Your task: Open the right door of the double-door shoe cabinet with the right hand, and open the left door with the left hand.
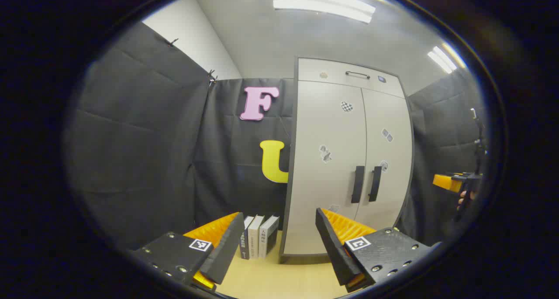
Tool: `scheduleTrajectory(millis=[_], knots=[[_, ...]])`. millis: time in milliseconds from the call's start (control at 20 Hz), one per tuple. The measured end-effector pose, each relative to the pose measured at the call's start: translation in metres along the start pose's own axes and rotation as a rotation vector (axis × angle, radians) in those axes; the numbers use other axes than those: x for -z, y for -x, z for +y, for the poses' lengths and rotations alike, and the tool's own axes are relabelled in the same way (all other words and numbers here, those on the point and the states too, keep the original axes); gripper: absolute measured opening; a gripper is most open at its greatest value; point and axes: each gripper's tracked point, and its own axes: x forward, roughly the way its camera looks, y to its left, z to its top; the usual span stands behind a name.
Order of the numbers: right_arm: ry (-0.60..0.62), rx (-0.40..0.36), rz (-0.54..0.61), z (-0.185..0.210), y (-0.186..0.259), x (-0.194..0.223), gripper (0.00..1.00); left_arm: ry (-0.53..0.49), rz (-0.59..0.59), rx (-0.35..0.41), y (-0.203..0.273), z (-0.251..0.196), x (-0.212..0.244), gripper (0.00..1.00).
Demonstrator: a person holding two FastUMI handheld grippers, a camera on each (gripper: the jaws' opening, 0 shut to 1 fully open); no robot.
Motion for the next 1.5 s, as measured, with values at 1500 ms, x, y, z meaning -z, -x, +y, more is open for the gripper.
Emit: scheduleTrajectory(millis=[1500], knots=[[-0.046, -0.108, 0.063, 0.058, -0.076, -0.015, 0.98, 0.053, 0.210, 0.006, 0.052, -0.033, 0.129, 0.93]])
